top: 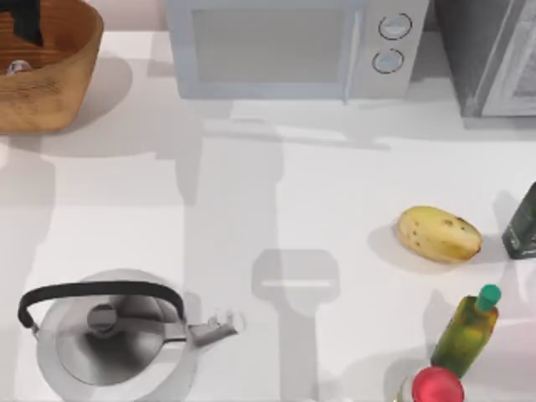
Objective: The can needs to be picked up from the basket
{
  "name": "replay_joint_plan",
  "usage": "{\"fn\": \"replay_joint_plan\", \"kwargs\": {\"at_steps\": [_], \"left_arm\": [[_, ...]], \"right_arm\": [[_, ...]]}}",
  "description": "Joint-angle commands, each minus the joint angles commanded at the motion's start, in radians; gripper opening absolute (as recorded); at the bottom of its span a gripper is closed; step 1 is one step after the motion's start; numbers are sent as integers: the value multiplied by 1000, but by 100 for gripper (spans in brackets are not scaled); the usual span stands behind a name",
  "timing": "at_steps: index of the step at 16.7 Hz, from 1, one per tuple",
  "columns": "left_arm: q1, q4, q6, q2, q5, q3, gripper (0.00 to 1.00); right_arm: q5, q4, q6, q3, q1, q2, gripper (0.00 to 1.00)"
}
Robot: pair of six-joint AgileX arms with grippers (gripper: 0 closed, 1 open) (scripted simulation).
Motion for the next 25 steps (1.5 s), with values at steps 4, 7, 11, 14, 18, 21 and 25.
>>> {"fn": "replay_joint_plan", "kwargs": {"at_steps": [4,7,11,14,18,21,25], "left_arm": [[14,-55,25,96,-8,62,100],[15,-56,25,98,-8,63,100],[5,-53,27,94,-5,76,100],[9,-55,19,119,-9,83,100],[4,-46,15,169,-9,126,100],[-1,-36,10,215,-10,163,100],[-7,-22,4,266,-11,201,100]], "right_arm": [[0,0,0,0,0,0,100],[0,0,0,0,0,0,100],[0,0,0,0,0,0,100],[0,0,0,0,0,0,100],[0,0,0,0,0,0,100],[0,0,0,0,0,0,100],[0,0,0,0,0,0,100]]}}
